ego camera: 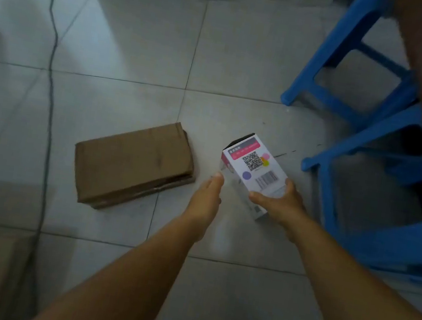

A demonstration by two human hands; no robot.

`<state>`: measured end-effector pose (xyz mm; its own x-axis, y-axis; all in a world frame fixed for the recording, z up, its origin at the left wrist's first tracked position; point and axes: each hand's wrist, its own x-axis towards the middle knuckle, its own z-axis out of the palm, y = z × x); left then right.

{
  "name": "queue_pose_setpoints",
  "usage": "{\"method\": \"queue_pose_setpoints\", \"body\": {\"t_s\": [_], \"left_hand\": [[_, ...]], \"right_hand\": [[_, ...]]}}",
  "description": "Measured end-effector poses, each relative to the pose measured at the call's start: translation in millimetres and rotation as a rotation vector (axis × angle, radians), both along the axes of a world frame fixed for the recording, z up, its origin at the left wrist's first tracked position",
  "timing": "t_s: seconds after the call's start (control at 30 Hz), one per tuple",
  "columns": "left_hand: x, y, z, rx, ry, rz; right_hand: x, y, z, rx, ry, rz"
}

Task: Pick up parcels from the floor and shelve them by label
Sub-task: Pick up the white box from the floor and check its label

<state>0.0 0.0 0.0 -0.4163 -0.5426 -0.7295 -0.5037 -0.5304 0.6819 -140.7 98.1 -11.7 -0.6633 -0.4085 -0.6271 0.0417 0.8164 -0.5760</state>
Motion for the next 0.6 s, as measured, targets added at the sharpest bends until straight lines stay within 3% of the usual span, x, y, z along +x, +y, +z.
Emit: {"method": "queue_pose_setpoints", "body": {"t_s": [0.1, 0.23, 0.43, 0.53, 0.6], "left_hand": [[-5.5, -12.3, -45.6, 0.005, 0.007, -0.031], [-9.1, -33.7, -89.9, -0.009, 0.004, -0.179], [-16.9, -60.1, -117.8, -0.097, -0.020, -0.230], [-17.9, -72.3, -118.0, -0.147, 0.024, -0.190], [-17.7, -82.7, -116.8, -0.150, 0.065, -0.112]], "right_hand": [[-11.8, -13.1, -40.5, 0.214, 0.257, 0.198], [-28.4, -29.6, -88.1, 0.288, 0.494, 0.370], [-42.1, -28.8, -135.6, 0.346, 0.478, 0.374], [-44.4, -21.0, -141.1, 0.174, 0.532, 0.345], [-48.0, -15.8, -134.8, 0.015, 0.442, 0.339]]}}
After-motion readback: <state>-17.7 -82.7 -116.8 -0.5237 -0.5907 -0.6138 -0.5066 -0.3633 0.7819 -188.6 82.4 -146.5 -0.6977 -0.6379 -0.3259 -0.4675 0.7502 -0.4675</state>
